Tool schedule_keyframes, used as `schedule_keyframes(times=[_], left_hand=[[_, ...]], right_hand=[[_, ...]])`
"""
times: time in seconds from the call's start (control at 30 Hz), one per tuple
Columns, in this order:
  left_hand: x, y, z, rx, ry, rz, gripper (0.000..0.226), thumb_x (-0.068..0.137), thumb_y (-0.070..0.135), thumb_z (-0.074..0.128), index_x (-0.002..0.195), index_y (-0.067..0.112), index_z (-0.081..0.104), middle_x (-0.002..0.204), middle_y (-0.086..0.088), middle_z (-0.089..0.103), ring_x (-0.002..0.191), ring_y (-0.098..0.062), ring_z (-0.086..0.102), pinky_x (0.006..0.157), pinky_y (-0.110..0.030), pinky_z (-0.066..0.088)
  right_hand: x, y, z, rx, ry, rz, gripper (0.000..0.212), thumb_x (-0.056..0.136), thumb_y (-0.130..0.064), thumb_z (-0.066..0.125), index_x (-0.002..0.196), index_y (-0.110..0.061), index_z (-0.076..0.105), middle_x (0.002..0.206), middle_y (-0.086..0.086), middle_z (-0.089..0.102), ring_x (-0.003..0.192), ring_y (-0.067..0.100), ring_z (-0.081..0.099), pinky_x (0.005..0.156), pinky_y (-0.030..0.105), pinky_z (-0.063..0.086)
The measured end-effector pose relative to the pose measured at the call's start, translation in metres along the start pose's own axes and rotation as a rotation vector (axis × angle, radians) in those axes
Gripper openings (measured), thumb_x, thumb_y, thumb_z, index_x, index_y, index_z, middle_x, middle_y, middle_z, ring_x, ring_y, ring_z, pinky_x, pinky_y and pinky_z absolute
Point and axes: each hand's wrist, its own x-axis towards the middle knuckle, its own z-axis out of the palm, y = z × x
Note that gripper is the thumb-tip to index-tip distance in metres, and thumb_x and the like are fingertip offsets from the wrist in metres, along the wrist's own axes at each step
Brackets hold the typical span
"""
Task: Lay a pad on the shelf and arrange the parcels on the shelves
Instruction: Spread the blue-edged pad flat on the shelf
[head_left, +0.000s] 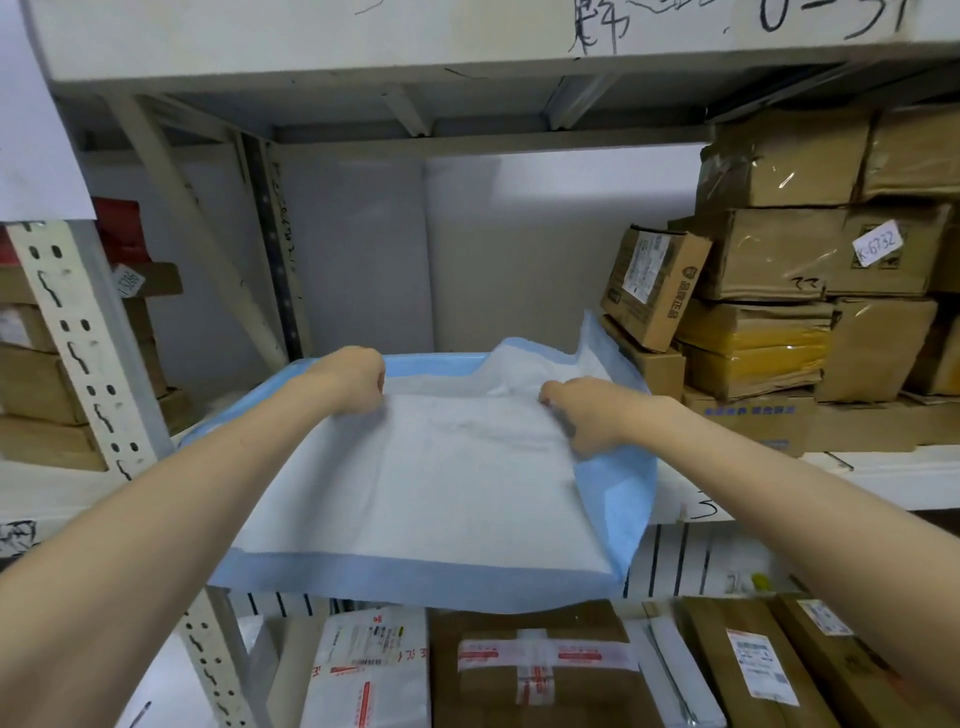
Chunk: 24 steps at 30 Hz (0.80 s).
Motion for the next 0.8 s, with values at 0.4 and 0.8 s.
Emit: schedule_keyframes(times=[0.4,0.8], left_hand=[[0.026,-0.017,-0.02,-0.007,0.307,-0.134,0.01,0.081,-0.003,0.047,0.088,0.004,0.045,0.084,-0.012,0.05,0.078,-0.032,0.051,0.061,-0.034,0.041],[0.036,-0.06,0.007,0.0,-0.248,-0.105,0.024,0.087,0.003,0.037,0.092,0.004,0.061,0.108,-0.016,0.066,0.087,-0.027,0.059,0.072,-0.032,0.047]], right_hand=[[0.049,-0.018,-0.028,-0.046,0.208,0.022,0.014,0.078,-0.008,0.056,0.071,-0.019,0.063,0.083,0.004,0.063,0.083,0.029,0.062,0.071,0.032,0.053],[0.107,-0.043,-0.009,-0.292,-0.14,0.064,0.013,0.093,-0.01,0.043,0.101,-0.009,0.054,0.11,0.006,0.06,0.094,0.025,0.053,0.076,0.031,0.045]])
